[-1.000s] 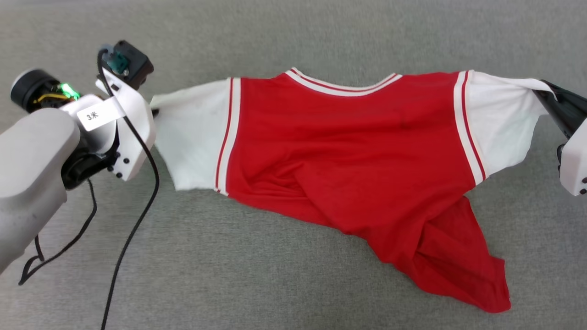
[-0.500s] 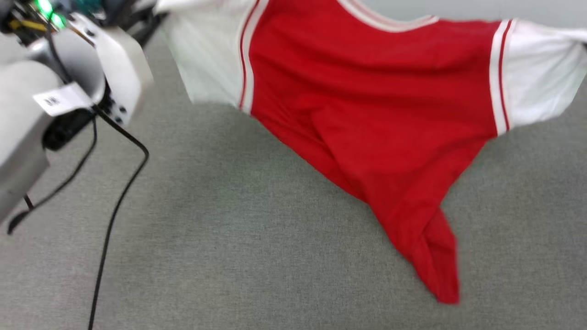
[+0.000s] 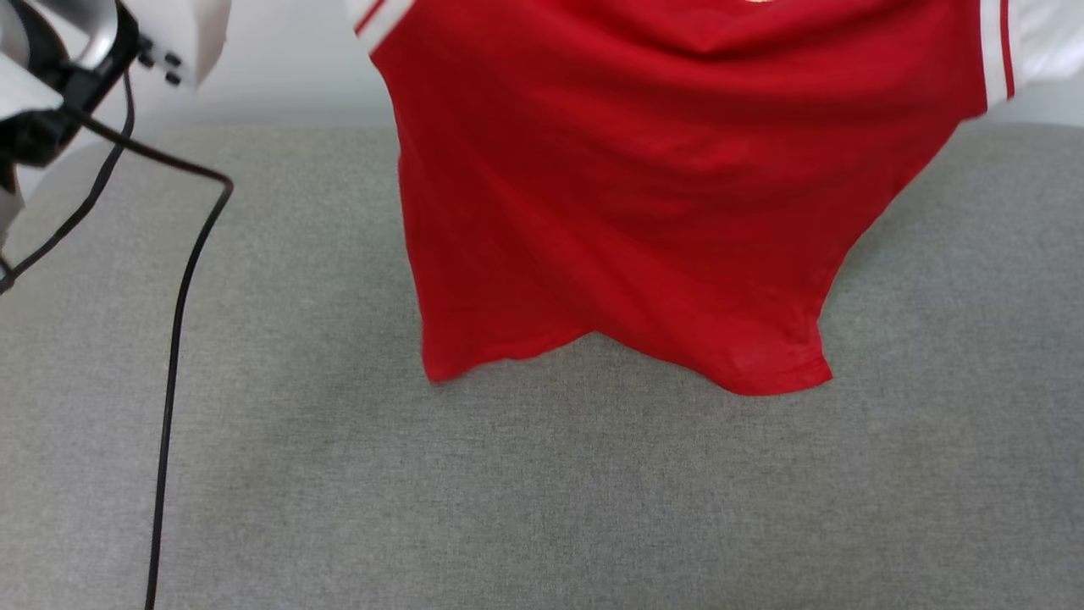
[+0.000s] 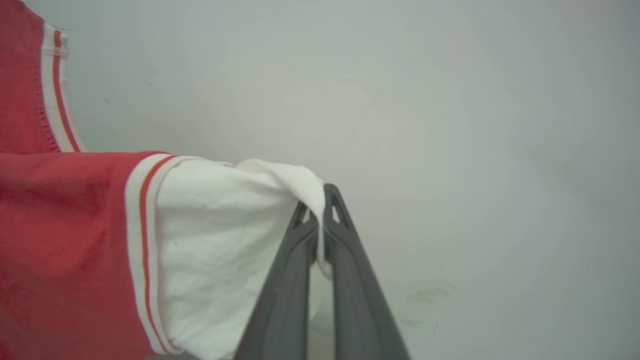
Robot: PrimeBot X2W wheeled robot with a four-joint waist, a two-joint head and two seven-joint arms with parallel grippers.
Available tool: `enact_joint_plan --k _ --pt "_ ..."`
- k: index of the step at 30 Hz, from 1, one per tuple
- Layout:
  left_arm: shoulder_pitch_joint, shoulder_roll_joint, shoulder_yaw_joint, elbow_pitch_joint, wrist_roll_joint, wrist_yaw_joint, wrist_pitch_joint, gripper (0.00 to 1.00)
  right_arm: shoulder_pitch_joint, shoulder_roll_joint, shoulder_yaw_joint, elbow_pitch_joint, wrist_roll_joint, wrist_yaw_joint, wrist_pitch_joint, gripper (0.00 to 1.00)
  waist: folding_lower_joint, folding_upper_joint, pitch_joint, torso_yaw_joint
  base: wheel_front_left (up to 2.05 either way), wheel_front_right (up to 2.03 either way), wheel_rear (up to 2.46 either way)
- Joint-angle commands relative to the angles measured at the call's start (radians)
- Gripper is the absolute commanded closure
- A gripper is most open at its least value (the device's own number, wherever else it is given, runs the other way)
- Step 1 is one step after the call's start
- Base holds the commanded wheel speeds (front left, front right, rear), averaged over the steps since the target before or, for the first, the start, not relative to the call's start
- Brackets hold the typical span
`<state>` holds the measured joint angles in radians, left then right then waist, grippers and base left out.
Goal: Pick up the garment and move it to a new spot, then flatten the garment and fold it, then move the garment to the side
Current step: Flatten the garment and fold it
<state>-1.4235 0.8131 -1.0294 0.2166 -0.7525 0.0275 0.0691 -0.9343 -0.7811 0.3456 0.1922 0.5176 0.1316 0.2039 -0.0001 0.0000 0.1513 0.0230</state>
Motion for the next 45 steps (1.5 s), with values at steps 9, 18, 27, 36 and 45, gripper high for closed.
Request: enact_joint_plan --k 9,18,27,36,45 --pt "-0.152 -0.081 0.045 0.133 0.027 0.0 -0.045 1.0 -0.294 0.039 0.103 0.133 -0.063 -0.002 -0.001 1.0 0.0001 0.0 0.153 0.0 0.0 0.0 0.0" --pt "-0.342 -0.163 0.097 0.297 0.077 0.034 -0.113 1.0 -0.618 0.103 0.126 0.331 -0.168 -0.002 -0.106 1.0 0.0001 0.0 0.288 -0.004 0.0 0.0 0.0" --pt "-0.504 -0.227 0.116 0.437 0.101 -0.005 -0.161 1.0 -0.883 0.202 0.125 0.543 -0.262 -0.002 -0.243 1.0 0.0001 0.0 0.367 -0.011 0.0 0.0 0.0" --pt "-0.438 -0.253 0.101 0.524 0.081 -0.027 -0.223 1.0 -0.834 0.249 0.189 0.657 -0.223 -0.002 -0.326 1.0 0.0001 0.0 0.426 -0.007 0.0 0.0 0.0" --pt "-0.215 -0.245 0.094 0.477 0.038 -0.026 -0.31 1.0 -0.626 0.246 0.304 0.658 -0.143 -0.002 -0.429 1.0 0.0001 0.0 0.38 0.003 0.0 0.0 0.0"
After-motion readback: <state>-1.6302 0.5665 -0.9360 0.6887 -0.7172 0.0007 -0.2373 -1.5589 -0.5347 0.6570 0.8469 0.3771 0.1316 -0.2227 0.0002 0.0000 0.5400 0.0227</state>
